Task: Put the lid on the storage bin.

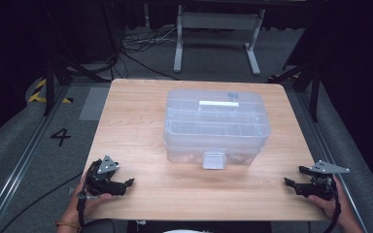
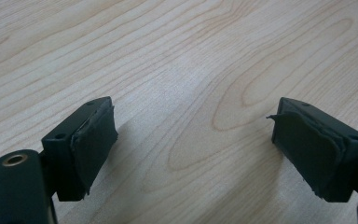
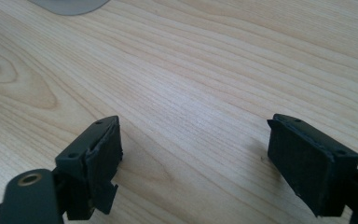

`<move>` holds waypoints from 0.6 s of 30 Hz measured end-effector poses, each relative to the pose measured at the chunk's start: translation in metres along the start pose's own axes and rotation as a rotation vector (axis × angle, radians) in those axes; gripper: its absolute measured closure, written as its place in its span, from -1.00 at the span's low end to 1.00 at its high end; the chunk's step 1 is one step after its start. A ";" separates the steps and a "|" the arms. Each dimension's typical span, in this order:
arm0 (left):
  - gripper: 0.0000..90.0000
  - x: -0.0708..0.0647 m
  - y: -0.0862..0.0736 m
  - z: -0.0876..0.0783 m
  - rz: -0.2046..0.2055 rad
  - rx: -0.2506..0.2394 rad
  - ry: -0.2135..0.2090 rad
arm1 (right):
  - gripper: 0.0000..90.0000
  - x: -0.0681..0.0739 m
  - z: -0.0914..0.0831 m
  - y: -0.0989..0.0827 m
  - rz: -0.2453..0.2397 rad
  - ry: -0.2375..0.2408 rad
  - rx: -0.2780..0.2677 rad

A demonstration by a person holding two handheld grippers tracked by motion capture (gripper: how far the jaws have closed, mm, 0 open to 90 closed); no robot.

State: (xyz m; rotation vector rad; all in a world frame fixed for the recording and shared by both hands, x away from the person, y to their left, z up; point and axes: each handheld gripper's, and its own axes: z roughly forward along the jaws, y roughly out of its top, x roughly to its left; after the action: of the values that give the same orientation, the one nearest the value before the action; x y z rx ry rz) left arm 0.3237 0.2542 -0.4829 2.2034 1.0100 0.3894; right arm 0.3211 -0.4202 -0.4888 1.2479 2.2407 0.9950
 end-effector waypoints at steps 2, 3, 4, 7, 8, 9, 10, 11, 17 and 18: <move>-0.69 -0.001 0.000 0.000 -0.003 0.001 0.006 | -0.62 0.000 0.000 0.000 0.000 -0.005 0.001; -0.69 -0.001 0.000 0.000 -0.005 0.000 0.009 | -0.62 0.000 0.000 0.000 0.001 -0.005 0.001; -0.69 -0.001 0.000 0.000 -0.005 0.000 0.009 | -0.62 0.000 0.000 0.000 0.001 -0.005 0.001; -0.69 -0.001 0.000 0.000 -0.010 -0.001 0.011 | -0.63 0.000 0.000 0.000 0.003 -0.004 0.002; -0.69 -0.001 0.000 0.000 -0.009 -0.001 0.011 | -0.63 0.000 0.000 0.000 0.003 -0.004 0.002; -0.69 -0.001 0.000 0.000 -0.010 -0.001 0.011 | -0.63 0.000 0.000 0.000 0.004 -0.004 0.002; -0.69 -0.001 0.000 0.000 -0.010 -0.001 0.011 | -0.63 0.000 0.000 0.000 0.004 -0.004 0.002; -0.69 -0.001 0.000 0.000 -0.010 -0.001 0.011 | -0.63 0.000 0.000 0.000 0.004 -0.004 0.002; -0.70 -0.002 0.000 0.001 -0.016 -0.002 0.017 | -0.63 0.000 0.000 0.000 0.004 -0.004 0.002; -0.70 -0.002 0.000 0.001 -0.016 -0.002 0.017 | -0.63 0.000 0.000 0.000 0.004 -0.004 0.002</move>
State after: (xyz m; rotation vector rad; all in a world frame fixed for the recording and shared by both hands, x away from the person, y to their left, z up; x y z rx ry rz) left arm 0.3232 0.2523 -0.4831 2.1924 1.0356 0.4028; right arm 0.3212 -0.4201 -0.4888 1.2549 2.2377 0.9912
